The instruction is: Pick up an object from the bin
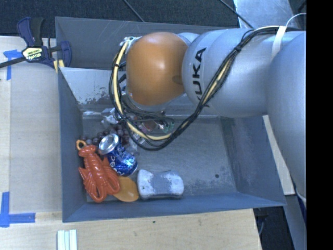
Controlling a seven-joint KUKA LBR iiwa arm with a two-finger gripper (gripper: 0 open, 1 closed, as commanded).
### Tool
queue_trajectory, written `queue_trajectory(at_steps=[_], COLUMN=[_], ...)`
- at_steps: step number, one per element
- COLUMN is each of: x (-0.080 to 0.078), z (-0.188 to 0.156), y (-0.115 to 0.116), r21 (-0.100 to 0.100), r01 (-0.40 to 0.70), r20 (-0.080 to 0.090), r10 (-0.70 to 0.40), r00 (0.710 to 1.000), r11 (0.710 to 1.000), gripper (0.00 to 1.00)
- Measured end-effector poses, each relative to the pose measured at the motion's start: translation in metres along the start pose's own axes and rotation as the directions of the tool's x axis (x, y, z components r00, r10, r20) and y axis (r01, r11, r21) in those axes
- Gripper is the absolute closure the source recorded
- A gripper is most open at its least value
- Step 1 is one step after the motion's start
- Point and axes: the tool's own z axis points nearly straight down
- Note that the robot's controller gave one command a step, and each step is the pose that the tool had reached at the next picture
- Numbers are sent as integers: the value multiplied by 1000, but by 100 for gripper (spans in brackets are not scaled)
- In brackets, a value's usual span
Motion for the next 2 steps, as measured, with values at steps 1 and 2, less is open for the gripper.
queue_trajectory(at_steps=[1, 2], x=[2, -27], z=[52, 83], y=[-9, -38], r21=[-2, 4], r01=[-100, 338], r20=[-6, 7], r10=[100, -338], r00=[995, 941], r11=[995, 941], gripper=[0, 0])
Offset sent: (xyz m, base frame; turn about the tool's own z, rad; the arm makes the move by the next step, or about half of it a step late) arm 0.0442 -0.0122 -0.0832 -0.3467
